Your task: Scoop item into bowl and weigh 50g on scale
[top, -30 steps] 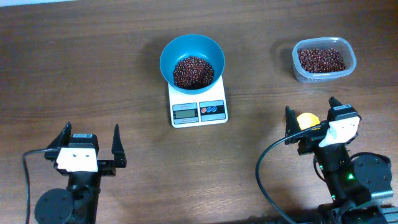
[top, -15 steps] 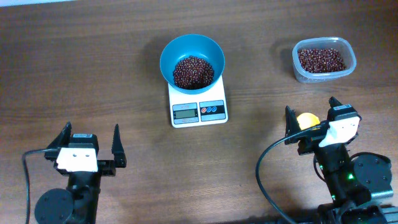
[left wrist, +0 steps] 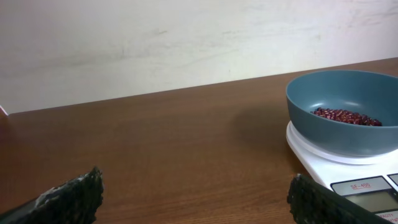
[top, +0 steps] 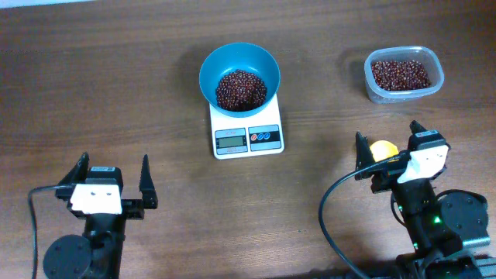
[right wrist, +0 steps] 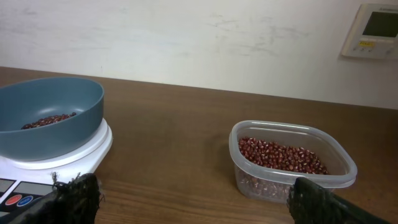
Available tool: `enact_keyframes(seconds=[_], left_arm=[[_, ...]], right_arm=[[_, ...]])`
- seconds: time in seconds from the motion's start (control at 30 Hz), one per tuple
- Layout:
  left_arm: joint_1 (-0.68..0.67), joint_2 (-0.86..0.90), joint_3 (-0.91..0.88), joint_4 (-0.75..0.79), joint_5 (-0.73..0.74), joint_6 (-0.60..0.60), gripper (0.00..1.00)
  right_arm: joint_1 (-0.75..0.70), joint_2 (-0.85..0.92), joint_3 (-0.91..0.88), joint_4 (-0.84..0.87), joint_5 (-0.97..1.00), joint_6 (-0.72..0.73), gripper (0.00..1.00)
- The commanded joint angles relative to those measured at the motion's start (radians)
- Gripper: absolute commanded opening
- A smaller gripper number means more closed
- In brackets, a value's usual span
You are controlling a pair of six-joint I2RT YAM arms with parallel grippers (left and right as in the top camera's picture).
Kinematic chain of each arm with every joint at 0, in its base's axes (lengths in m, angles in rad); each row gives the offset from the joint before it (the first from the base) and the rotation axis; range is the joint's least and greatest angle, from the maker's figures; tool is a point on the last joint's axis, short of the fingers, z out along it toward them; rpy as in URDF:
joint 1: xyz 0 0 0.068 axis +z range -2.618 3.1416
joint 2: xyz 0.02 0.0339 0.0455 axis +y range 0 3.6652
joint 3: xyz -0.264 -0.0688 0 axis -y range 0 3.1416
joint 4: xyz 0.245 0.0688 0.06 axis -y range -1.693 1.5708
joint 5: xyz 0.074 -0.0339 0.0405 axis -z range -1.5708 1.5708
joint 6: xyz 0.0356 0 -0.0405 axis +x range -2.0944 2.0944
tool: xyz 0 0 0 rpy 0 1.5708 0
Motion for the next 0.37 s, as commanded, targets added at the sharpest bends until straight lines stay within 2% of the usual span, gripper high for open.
enact_keyframes(seconds=[0.0, 0.33], left_arm=[[0.008, 0.002, -0.005, -0.002, 0.011, -0.006, 0.99], [0.008, 0.002, -0.005, -0.002, 0.011, -0.006, 0.99]], right_arm=[[-0.006, -0.004, -0.008, -0.003, 0.012, -0.006, 0.99], [-0.006, -0.004, -0.008, -0.003, 0.012, -0.006, 0.99]])
